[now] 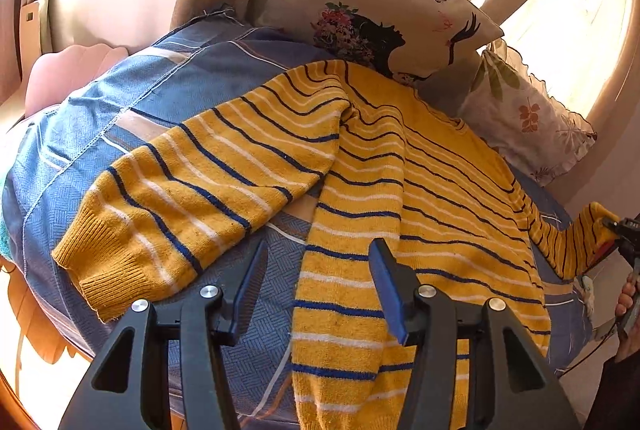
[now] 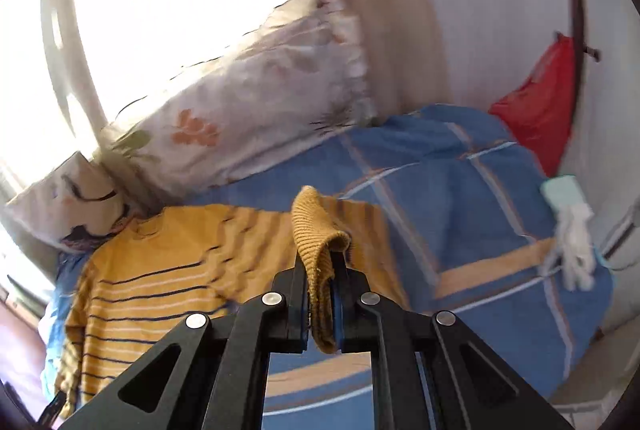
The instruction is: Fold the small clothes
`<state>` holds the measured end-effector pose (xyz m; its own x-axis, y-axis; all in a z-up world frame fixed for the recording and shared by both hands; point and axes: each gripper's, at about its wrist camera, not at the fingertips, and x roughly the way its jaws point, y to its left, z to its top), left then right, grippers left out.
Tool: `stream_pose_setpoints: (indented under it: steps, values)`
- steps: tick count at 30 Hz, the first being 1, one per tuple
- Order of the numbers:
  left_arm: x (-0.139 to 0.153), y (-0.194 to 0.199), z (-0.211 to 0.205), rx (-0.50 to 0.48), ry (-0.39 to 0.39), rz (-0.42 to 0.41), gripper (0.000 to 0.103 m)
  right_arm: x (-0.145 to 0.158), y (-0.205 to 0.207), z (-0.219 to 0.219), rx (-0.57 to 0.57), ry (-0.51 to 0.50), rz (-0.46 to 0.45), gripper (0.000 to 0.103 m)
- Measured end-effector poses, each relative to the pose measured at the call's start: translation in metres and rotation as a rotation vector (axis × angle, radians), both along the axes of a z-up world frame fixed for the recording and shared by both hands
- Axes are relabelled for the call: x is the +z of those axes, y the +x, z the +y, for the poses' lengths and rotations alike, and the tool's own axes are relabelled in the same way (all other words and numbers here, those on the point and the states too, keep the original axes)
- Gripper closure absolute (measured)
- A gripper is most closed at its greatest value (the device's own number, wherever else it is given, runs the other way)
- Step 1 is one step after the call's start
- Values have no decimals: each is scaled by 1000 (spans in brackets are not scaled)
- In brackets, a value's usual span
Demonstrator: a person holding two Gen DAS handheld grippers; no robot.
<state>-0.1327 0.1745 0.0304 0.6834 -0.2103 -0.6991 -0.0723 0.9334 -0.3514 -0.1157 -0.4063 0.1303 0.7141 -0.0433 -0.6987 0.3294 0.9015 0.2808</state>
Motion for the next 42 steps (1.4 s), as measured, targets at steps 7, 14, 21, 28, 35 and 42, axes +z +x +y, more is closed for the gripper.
stream_pose_setpoints:
  steps: [7, 14, 21, 28, 35, 42]
  values:
    - [-5, -10, 34, 54, -4, -3, 50, -26, 121, 186, 399, 151, 35, 94]
    - [-19, -24, 76, 140, -19, 17, 48, -82, 198, 328, 556, 141, 140, 94]
    - [-24, -32, 104, 186, -44, 15, 48, -124, 235, 389, 607, 120, 214, 89]
    - [-21, -38, 124, 226, -92, -12, 48, -122, 236, 420, 703, 126, 190, 51]
    - [-16, -68, 184, 482, -81, -20, 46, -86, 143, 494, 1042, -60, 100, 35]
    - [-17, -94, 213, 605, -108, -12, 44, -100, 13, 580, 1501, -232, 49, 30]
